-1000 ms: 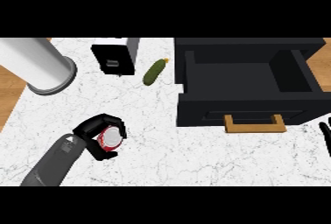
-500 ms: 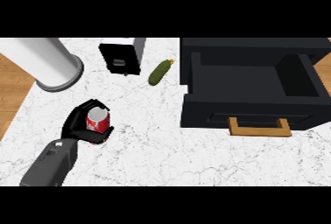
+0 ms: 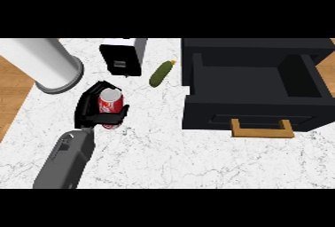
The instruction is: Pick up the can, place it into the drawer and close the drawer
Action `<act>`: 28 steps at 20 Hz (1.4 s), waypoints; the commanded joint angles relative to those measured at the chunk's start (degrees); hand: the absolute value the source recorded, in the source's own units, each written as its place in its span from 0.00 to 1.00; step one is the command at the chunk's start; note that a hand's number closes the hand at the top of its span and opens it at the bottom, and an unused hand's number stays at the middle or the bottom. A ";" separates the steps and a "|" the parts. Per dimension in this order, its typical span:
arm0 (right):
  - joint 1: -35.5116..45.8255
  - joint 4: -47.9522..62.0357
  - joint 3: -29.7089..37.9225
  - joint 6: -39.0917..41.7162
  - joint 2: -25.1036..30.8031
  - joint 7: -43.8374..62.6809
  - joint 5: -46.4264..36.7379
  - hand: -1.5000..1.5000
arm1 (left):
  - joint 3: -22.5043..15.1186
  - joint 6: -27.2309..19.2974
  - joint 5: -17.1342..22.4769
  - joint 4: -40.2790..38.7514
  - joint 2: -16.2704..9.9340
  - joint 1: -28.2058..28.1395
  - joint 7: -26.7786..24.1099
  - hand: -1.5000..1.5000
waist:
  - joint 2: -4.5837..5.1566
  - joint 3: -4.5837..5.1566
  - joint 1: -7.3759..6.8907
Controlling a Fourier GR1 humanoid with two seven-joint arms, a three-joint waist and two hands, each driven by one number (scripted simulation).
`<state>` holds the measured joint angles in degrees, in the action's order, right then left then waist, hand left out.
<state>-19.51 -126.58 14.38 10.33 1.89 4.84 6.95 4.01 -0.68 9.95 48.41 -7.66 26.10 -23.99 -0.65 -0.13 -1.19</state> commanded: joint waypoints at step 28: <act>2.57 -0.37 2.45 2.78 0.57 2.57 1.55 0.00 | -12.21 -24.32 -5.96 10.18 7.66 39.93 39.58 1.00 | 0.87 0.10 2.75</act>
<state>-16.60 -126.86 17.81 12.52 2.90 7.34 9.31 -9.60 -24.09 2.18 65.68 -0.07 58.35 15.43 0.08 -0.03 1.14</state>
